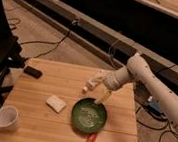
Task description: Wipe the white sponge on the table
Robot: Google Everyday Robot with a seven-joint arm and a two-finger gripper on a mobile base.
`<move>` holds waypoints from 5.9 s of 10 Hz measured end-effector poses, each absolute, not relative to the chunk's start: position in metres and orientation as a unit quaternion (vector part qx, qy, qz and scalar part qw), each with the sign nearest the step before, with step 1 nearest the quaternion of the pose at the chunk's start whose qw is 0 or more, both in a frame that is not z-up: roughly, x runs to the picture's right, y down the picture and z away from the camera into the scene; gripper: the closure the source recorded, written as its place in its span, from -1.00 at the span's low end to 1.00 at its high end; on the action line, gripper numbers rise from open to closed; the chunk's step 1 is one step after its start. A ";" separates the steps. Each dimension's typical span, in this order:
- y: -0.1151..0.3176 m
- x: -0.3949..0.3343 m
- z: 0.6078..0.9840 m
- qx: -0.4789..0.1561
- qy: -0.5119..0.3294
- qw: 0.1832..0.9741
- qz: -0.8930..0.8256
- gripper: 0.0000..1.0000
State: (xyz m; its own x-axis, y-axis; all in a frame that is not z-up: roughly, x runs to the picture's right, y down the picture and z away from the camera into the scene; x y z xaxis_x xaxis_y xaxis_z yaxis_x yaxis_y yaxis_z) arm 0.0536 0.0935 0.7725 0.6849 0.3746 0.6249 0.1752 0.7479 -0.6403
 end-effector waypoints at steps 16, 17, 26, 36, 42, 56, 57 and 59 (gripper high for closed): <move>0.124 -0.030 0.790 -0.313 -0.338 0.887 -0.009 -0.60; 0.131 -0.046 0.788 -0.320 -0.348 0.881 -0.016 -0.60; 0.164 -0.125 0.832 -0.361 -0.370 0.855 -0.038 -0.60; 0.204 -0.138 0.867 -0.395 -0.367 0.842 0.000 0.08; 0.190 -0.110 0.852 -0.370 -0.364 0.855 -0.003 1.00; 0.190 -0.151 0.856 -0.388 -0.381 0.836 -0.075 1.00; 0.203 -0.148 0.851 -0.400 -0.383 0.830 -0.074 1.00; 0.221 -0.129 0.848 -0.419 -0.373 0.826 -0.057 1.00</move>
State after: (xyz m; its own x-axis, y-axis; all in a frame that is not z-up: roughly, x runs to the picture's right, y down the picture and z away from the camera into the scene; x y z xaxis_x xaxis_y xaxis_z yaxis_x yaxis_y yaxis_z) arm -0.1293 0.2206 0.8482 0.7146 0.2184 0.6646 0.4073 0.6425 -0.6491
